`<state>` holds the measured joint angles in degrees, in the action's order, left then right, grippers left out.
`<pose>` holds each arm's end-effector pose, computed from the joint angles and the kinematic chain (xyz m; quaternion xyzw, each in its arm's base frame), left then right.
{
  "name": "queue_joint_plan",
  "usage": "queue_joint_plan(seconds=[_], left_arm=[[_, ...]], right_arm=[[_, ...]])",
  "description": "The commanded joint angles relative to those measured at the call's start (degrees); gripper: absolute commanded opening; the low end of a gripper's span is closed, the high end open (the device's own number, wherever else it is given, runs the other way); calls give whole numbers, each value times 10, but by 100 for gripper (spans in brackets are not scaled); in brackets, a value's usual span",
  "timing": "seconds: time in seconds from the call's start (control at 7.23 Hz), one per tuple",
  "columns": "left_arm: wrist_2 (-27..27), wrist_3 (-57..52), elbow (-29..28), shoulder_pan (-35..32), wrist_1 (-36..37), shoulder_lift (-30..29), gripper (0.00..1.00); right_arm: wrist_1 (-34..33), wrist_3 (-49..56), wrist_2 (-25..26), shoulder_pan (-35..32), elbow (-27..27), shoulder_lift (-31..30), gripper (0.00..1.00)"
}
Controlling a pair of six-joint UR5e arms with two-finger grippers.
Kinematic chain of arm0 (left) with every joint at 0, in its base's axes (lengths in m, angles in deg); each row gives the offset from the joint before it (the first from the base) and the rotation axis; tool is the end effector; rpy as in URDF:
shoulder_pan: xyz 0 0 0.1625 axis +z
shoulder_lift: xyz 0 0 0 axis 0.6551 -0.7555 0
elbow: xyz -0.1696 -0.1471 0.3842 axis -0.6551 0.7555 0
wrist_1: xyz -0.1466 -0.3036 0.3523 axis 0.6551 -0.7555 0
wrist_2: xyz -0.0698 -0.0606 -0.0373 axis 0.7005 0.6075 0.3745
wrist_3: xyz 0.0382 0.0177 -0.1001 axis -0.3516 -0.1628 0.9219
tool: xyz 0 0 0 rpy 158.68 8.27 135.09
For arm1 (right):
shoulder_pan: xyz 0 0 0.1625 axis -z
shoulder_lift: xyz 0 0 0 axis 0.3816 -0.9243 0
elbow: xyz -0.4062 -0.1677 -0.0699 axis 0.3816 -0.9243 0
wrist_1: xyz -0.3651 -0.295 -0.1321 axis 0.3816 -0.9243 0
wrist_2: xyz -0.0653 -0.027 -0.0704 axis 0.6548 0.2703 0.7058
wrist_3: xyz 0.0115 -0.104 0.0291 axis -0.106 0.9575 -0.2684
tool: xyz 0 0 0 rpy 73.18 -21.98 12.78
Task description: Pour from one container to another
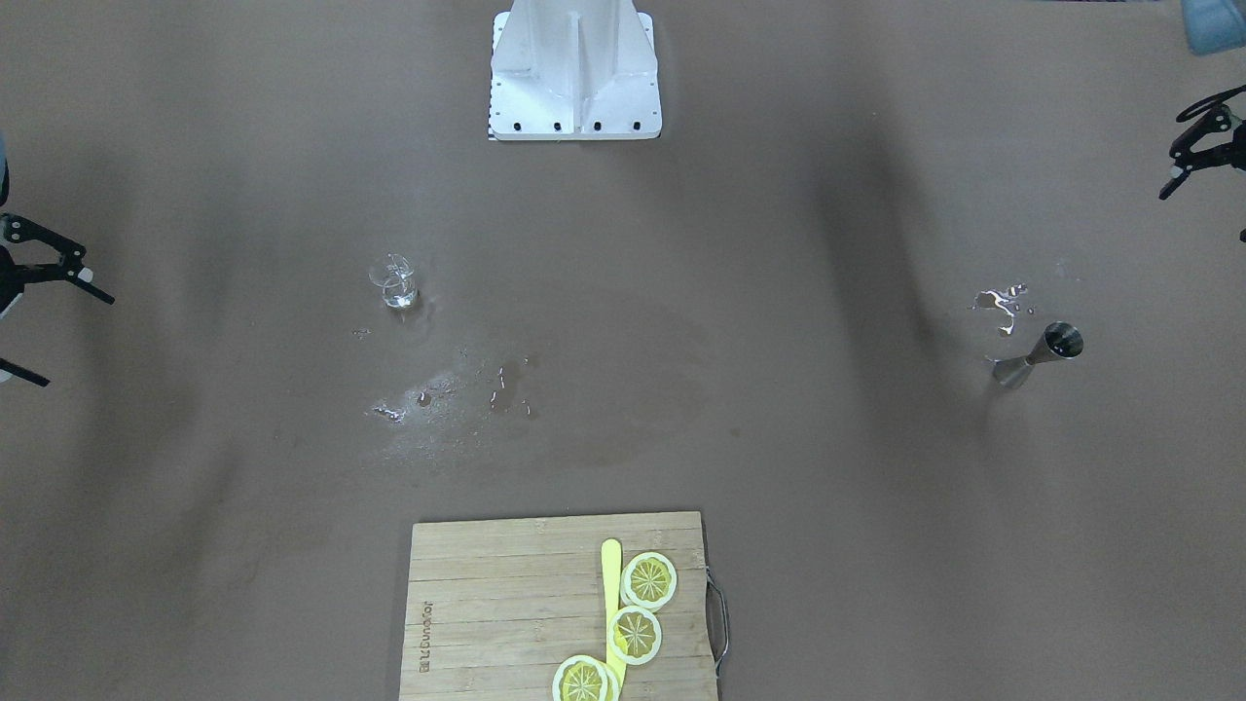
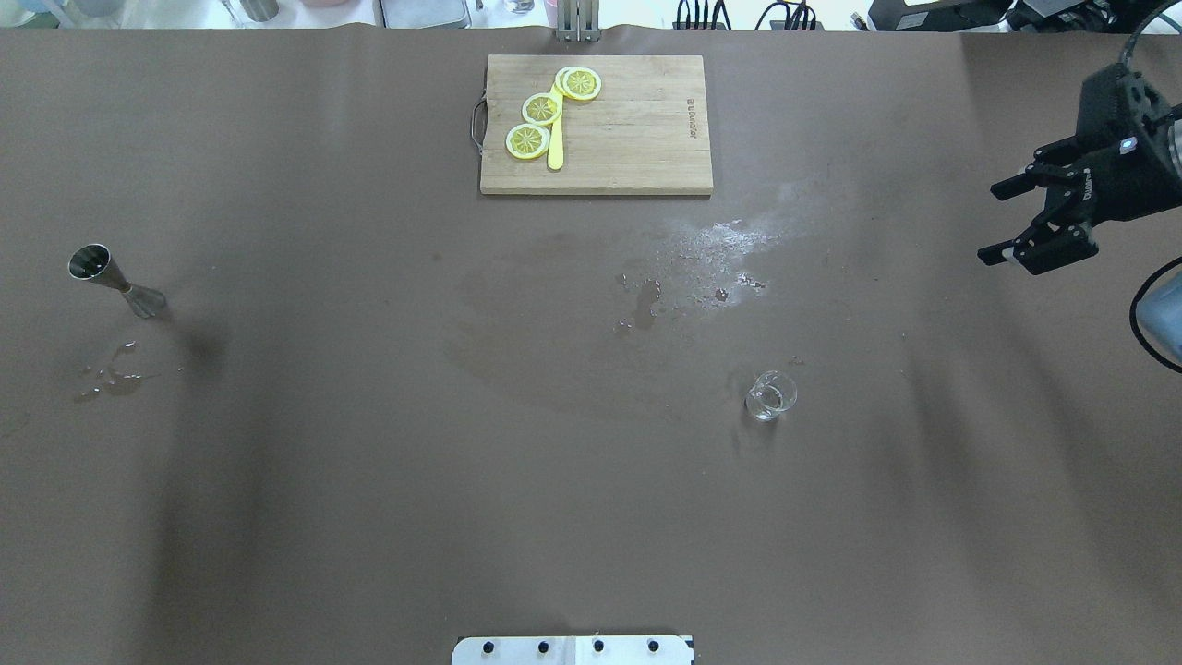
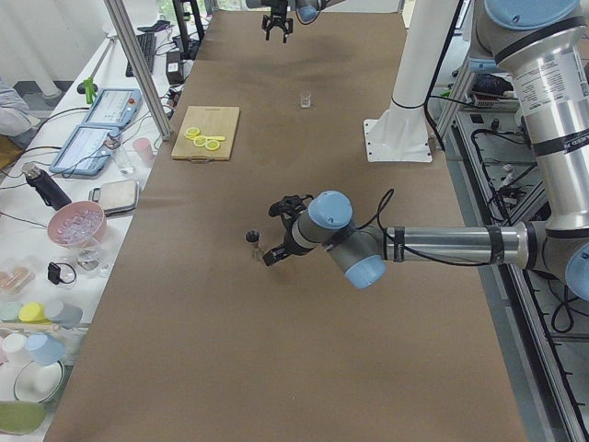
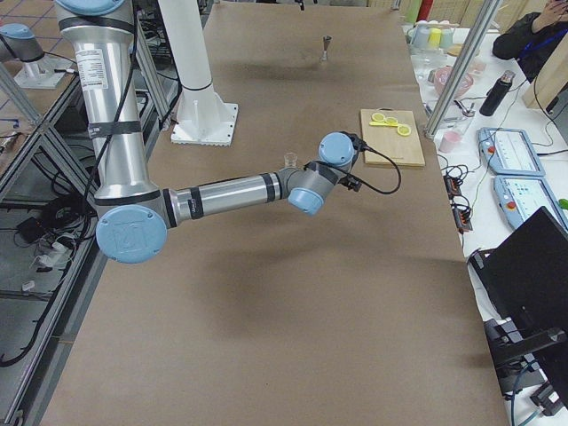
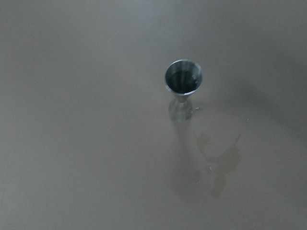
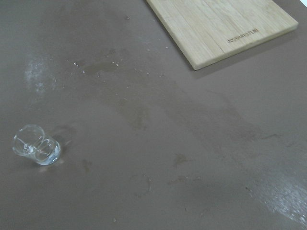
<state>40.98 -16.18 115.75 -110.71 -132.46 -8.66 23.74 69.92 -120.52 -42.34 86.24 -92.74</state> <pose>0.0822 -0.4298 0.6023 0.4123 0.3063 0.3488 0.7839 -0.2199 -0.5769 0.4670 0.3849 -0.4588 -0.4165 0.6840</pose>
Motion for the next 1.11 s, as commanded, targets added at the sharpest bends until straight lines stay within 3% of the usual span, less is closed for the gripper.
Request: queue_joint_plan(seconds=[0.0,0.14,0.28,0.41,0.69,0.83,0.97], left_arm=[[-139,0,-18,92,-260,25,98],[-210,20,-36,95,-331,37,98],[-294,121,-81,157,-450,43,99],[-397,289,-86,234,-511,44,99],[-438,350,-113,278,-533,45,99],[-539,398,-110,300,-523,47,98],[-647,481,-117,380,-518,56,98]], right_arm=[[120,-23,36,65,-6,-14,100],[149,-22,45,88,-7,-15,100],[156,-21,57,110,-3,-13,100],[174,-20,84,139,-3,-14,100],[218,-15,100,178,-9,-23,100],[237,-15,100,192,-14,-29,100],[254,-14,100,204,-21,-33,100]])
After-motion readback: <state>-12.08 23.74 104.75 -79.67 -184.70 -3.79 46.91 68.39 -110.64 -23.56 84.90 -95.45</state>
